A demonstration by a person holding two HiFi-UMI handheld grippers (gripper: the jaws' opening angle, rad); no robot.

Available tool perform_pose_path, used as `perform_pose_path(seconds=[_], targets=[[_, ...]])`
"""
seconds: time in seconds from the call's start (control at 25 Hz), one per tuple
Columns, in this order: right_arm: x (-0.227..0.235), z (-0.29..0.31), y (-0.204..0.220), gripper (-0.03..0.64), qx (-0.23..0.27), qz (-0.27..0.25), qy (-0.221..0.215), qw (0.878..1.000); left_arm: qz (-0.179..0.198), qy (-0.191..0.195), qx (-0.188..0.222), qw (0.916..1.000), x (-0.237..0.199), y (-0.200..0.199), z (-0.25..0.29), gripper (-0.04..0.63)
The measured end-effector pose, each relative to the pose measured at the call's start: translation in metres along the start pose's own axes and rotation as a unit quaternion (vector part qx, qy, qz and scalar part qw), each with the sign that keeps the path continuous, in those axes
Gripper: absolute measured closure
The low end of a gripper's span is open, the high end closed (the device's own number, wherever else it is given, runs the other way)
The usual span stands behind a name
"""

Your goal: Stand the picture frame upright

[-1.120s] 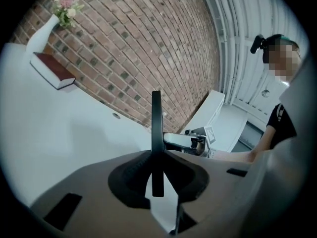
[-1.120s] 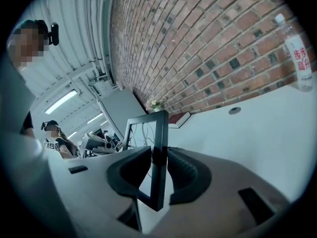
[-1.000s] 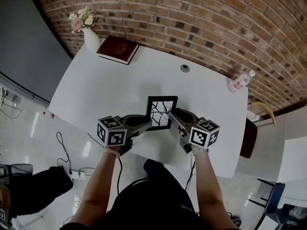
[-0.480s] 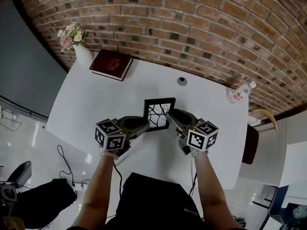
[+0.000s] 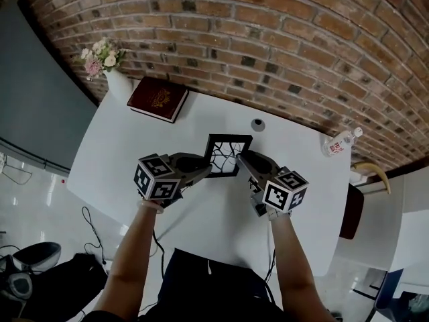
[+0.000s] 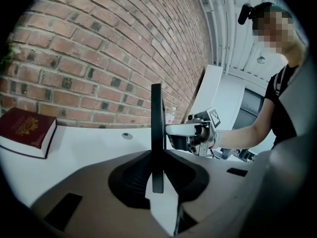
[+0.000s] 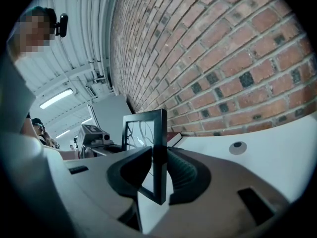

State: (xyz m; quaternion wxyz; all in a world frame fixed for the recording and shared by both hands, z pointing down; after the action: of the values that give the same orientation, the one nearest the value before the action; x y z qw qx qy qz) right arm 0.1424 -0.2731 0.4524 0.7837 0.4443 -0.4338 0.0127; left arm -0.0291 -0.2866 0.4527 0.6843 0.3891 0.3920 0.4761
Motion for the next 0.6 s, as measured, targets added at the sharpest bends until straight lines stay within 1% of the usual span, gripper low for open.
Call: perform_pose_path(seconds=[0.12, 0.32, 0.6], targets=[[0.007, 0.008, -0.011, 0.518, 0.002, -0.008, 0.009, 1.0, 0.005, 0.01, -0.007, 0.9999, -0.017, -0.003, 0.007, 0.515], [0.021, 0.024, -0.03, 0.518, 0.007, -0.015, 0.027, 1.0, 0.027, 0.026, -0.034, 0.9987, -0.048, -0.01, 0.022, 0.515], [0.04, 0.051, -0.049, 0.52, 0.016, -0.024, 0.053, 0.998, 0.046, 0.039, -0.057, 0.9966, -0.091, -0.013, 0.039, 0.514]])
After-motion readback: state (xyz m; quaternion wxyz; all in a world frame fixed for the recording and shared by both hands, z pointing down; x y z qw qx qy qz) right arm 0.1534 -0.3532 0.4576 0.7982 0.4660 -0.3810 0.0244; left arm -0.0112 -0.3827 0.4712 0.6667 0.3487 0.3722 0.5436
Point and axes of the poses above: the fingertips, and each gripper's own axes: z forward along the fingers, x to its right, y out of its underside, the point moved 6 cm from there along -z, backward along the fingers, and after that the axes turned 15 degrees about z, right-handed, at the moved point
